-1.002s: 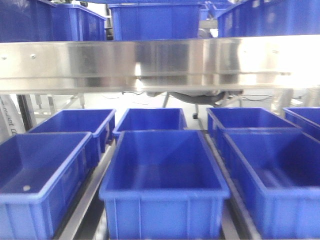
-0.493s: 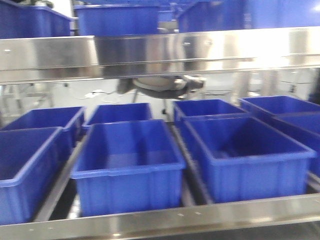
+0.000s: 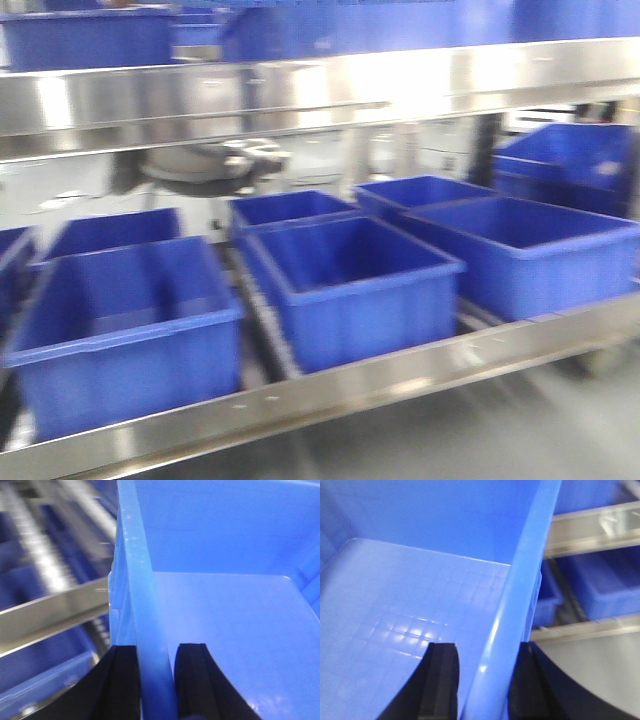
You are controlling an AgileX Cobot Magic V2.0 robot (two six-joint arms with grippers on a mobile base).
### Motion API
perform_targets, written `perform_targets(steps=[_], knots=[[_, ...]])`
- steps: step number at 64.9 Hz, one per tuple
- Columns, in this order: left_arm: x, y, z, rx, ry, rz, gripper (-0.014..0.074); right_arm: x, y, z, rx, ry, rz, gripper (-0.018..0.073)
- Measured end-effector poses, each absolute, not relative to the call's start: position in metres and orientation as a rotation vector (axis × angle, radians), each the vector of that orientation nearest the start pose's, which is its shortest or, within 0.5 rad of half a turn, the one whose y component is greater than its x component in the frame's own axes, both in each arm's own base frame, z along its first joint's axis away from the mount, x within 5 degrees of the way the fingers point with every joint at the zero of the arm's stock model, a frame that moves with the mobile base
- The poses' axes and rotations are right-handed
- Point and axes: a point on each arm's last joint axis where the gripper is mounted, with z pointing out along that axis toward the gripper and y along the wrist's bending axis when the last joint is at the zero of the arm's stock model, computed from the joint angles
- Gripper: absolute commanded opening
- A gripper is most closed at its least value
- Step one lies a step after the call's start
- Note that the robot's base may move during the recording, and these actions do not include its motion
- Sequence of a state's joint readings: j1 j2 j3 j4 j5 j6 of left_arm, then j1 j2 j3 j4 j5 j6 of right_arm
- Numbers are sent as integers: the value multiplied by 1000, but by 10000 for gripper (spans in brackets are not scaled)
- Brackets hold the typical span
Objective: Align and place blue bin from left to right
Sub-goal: 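Hold the bin with both grippers while the base backs away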
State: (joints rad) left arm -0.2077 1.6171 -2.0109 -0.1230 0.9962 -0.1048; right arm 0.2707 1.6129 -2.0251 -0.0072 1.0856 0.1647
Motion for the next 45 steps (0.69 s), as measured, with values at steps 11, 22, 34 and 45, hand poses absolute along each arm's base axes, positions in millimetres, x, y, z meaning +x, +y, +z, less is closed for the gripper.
perform_targets(steps=[11, 22, 34, 45], knots=[[333, -80, 494, 101, 2095, -338, -111, 324, 89, 492, -115, 2164, 242, -70], [333, -80, 494, 101, 2095, -338, -111, 324, 89, 492, -115, 2164, 242, -70], [333, -80, 494, 101, 2095, -338, -111, 324, 89, 492, -115, 2164, 242, -70], [333, -80, 494, 101, 2095, -338, -111, 324, 89, 492, -115, 2164, 242, -70]])
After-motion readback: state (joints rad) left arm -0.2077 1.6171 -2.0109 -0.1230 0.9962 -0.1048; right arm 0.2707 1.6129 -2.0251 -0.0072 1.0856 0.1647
